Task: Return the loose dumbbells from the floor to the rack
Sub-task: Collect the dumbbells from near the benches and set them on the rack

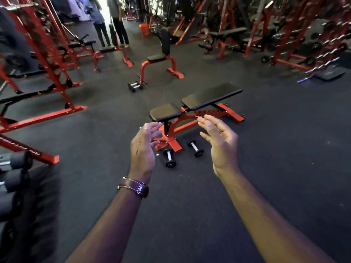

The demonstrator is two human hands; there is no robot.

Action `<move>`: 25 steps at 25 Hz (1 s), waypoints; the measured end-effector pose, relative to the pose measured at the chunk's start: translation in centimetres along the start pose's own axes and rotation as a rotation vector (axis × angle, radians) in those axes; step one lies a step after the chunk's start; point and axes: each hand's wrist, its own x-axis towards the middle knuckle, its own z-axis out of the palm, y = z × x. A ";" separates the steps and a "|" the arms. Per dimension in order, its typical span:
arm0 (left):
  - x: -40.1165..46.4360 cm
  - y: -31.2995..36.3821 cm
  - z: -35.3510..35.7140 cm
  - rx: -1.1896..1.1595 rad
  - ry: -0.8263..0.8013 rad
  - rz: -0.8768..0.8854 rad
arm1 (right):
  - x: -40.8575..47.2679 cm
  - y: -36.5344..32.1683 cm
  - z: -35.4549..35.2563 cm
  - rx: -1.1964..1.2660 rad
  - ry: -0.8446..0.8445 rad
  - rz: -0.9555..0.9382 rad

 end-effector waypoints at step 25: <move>47.8 -45.0 7.9 -0.038 0.564 -0.875 | 51.3 48.4 9.7 -0.328 -0.080 0.727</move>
